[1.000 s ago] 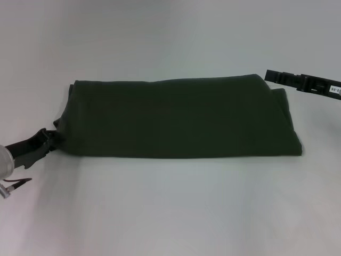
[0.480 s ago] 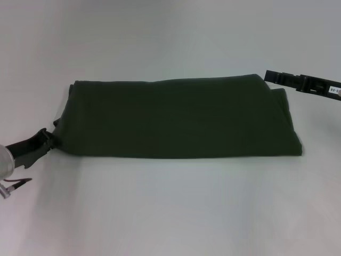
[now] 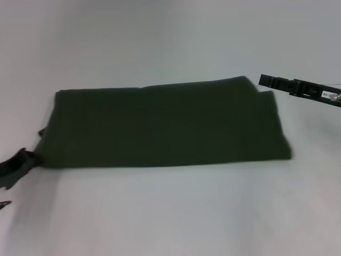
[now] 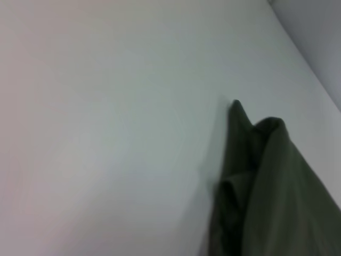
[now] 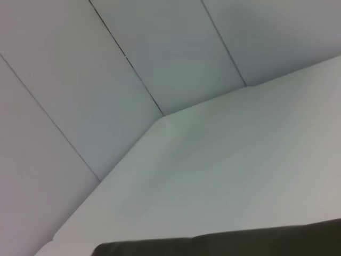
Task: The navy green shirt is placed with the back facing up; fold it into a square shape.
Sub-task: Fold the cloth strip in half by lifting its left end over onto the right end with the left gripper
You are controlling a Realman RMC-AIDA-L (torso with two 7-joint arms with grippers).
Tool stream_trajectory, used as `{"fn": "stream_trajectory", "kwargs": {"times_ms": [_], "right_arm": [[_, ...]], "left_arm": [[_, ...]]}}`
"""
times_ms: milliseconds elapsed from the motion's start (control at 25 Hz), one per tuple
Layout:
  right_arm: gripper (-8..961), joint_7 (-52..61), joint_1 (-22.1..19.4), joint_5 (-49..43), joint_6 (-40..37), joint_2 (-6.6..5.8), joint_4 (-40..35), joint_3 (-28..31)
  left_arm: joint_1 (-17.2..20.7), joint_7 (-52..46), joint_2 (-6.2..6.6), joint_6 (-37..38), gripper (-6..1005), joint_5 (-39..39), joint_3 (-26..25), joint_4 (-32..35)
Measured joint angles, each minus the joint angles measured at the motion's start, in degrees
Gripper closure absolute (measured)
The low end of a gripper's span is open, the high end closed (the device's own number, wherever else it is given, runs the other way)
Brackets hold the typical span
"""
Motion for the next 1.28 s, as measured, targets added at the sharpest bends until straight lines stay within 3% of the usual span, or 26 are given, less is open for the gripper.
{"fn": "stream_trajectory", "kwargs": {"times_ms": [240, 840, 1080, 1200, 1280], "right_arm": [[220, -0.1, 0.4, 0.0, 1.0, 0.57, 0.4, 0.0], [221, -0.4, 0.3, 0.8, 1.4, 0.79, 0.8, 0.0], [222, -2.8, -0.7, 3.4, 1.5, 0.23, 1.9, 0.2], [222, -3.0, -1.6, 4.2, 0.0, -0.47, 1.8, 0.2], [222, -3.0, -2.2, 4.4, -1.7, -1.19, 1.6, 0.4]], "left_arm": [[3.8, 1.8, 0.01, 4.2, 956, -0.3, -4.7, 4.1], [7.1, 3.1, 2.28, 9.0, 941, 3.2, -15.9, 9.4], [2.5, 6.2, 1.87, 22.0, 914, -4.0, -13.5, 8.6], [-2.7, 6.8, -0.43, 25.1, 900, -8.0, -6.5, 8.4], [-5.8, 7.2, -1.14, 24.1, 891, -9.7, -2.5, 6.8]]}}
